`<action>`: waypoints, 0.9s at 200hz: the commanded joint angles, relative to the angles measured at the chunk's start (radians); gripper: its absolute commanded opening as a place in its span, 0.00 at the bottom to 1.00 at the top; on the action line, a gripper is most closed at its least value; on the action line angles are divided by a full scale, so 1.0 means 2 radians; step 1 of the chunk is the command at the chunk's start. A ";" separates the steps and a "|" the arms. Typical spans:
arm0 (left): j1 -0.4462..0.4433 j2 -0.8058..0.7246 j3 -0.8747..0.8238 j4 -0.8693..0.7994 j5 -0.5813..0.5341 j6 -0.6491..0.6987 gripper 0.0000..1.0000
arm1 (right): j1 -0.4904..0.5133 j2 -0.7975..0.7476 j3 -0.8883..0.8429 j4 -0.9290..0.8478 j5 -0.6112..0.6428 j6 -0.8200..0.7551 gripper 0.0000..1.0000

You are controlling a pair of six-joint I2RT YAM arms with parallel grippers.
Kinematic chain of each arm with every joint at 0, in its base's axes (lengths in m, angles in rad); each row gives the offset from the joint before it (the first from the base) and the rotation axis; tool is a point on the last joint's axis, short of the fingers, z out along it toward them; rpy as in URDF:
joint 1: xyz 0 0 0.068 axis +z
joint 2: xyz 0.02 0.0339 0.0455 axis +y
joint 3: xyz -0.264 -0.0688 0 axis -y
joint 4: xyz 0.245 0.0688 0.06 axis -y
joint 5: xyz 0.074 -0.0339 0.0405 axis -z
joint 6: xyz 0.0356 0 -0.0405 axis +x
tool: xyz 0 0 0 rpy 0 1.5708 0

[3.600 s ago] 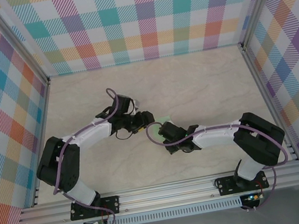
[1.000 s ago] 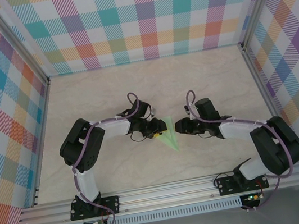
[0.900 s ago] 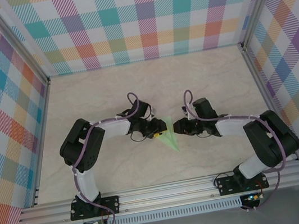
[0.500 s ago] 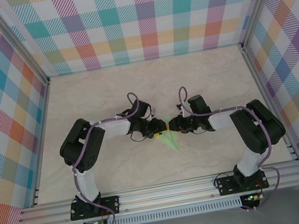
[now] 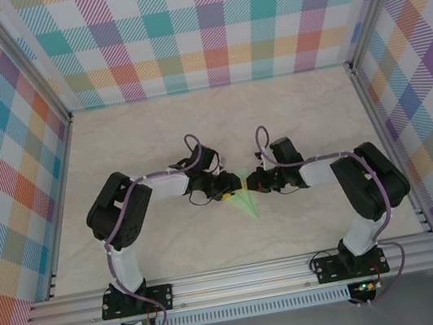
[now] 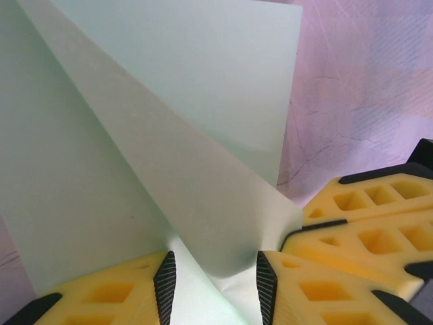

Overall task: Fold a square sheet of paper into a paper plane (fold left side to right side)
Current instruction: Fourth fold the wing at the center of the table.

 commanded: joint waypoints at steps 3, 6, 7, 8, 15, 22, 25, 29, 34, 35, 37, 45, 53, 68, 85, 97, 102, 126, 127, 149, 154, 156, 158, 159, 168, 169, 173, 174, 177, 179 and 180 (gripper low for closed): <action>-0.004 0.001 0.010 -0.011 -0.004 0.002 0.39 | 0.002 -0.006 0.019 -0.048 0.042 -0.033 0.06; -0.004 0.001 0.010 -0.011 -0.003 0.002 0.39 | 0.002 -0.006 0.020 -0.050 0.044 -0.034 0.06; -0.004 0.001 0.010 -0.011 -0.003 0.001 0.39 | 0.002 -0.005 0.020 -0.051 0.044 -0.035 0.06; -0.004 0.001 0.010 -0.011 -0.003 0.001 0.39 | 0.002 -0.005 0.020 -0.052 0.045 -0.035 0.06; -0.004 0.001 0.010 -0.011 -0.003 0.002 0.39 | 0.002 -0.004 0.021 -0.056 0.048 -0.037 0.06; -0.004 0.001 0.009 -0.011 -0.004 0.002 0.39 | 0.002 -0.002 0.022 -0.057 0.048 -0.039 0.06; -0.004 0.001 0.009 -0.011 -0.003 0.002 0.39 | 0.002 -0.001 0.022 -0.057 0.049 -0.039 0.06; -0.004 0.000 0.009 -0.011 -0.003 0.002 0.39 | 0.002 0.000 0.022 -0.060 0.050 -0.039 0.06; -0.004 0.000 0.009 -0.011 -0.004 0.002 0.39 | 0.002 0.001 0.023 -0.062 0.052 -0.040 0.06; -0.004 0.000 0.009 -0.011 -0.004 0.002 0.39 | 0.002 0.000 0.023 -0.062 0.053 -0.041 0.06; -0.004 0.000 0.009 -0.011 -0.004 0.002 0.39 | 0.002 0.001 0.023 -0.062 0.053 -0.041 0.06; -0.004 -0.001 0.008 -0.010 -0.004 0.002 0.39 | 0.002 0.001 0.022 -0.063 0.055 -0.042 0.06; -0.004 -0.002 0.008 -0.010 -0.003 0.002 0.39 | 0.002 0.003 0.022 -0.065 0.057 -0.042 0.07; -0.004 -0.002 0.008 -0.011 -0.003 0.002 0.39 | 0.002 0.006 0.023 -0.065 0.054 -0.042 0.07; -0.004 -0.002 0.008 -0.010 -0.003 0.002 0.39 | 0.002 0.010 0.023 -0.064 0.051 -0.042 0.07; -0.004 -0.003 0.007 -0.010 -0.004 0.002 0.39 | 0.003 0.012 0.022 -0.063 0.050 -0.042 0.07; -0.004 -0.003 0.007 -0.010 -0.003 0.002 0.39 | 0.003 0.013 0.022 -0.063 0.050 -0.042 0.07; -0.004 -0.002 0.008 -0.009 -0.003 0.002 0.39 | 0.005 0.018 0.022 -0.061 0.042 -0.042 0.07; -0.004 -0.002 0.008 -0.009 -0.004 0.002 0.39 | 0.005 0.018 0.022 -0.061 0.041 -0.043 0.07; -0.004 -0.001 0.007 -0.009 -0.003 0.002 0.39 | 0.008 0.021 0.025 -0.062 0.044 -0.042 0.07; -0.004 -0.002 0.007 -0.009 -0.003 0.002 0.39 | 0.009 0.022 0.027 -0.066 0.047 -0.042 0.07; -0.004 -0.002 0.007 -0.010 -0.003 0.002 0.39 | 0.009 0.023 0.027 -0.067 0.049 -0.042 0.07; -0.004 -0.002 0.008 -0.010 -0.002 0.002 0.39 | 0.009 0.023 0.027 -0.069 0.050 -0.042 0.07; -0.004 -0.002 0.008 -0.009 -0.003 0.002 0.39 | 0.009 0.024 0.028 -0.069 0.051 -0.042 0.07; -0.004 -0.003 0.008 -0.009 -0.002 0.002 0.39 | 0.009 0.026 0.029 -0.077 0.057 -0.042 0.07; -0.004 -0.003 0.008 -0.009 -0.002 0.002 0.39 | 0.009 0.026 0.030 -0.077 0.058 -0.041 0.07; -0.004 -0.005 0.008 -0.010 -0.002 0.002 0.39 | 0.009 0.028 0.031 -0.082 0.060 -0.041 0.08; -0.004 -0.005 0.008 -0.010 -0.001 0.002 0.39 | 0.009 0.028 0.032 -0.083 0.061 -0.041 0.08; -0.004 -0.007 0.008 -0.010 -0.001 0.003 0.39 | 0.009 0.029 0.032 -0.086 0.062 -0.041 0.08; -0.004 -0.007 0.008 -0.010 -0.001 0.003 0.39 | 0.009 0.030 0.033 -0.087 0.062 -0.041 0.08; -0.004 -0.008 0.008 -0.011 -0.001 0.003 0.39 | 0.009 0.030 0.033 -0.088 0.062 -0.041 0.08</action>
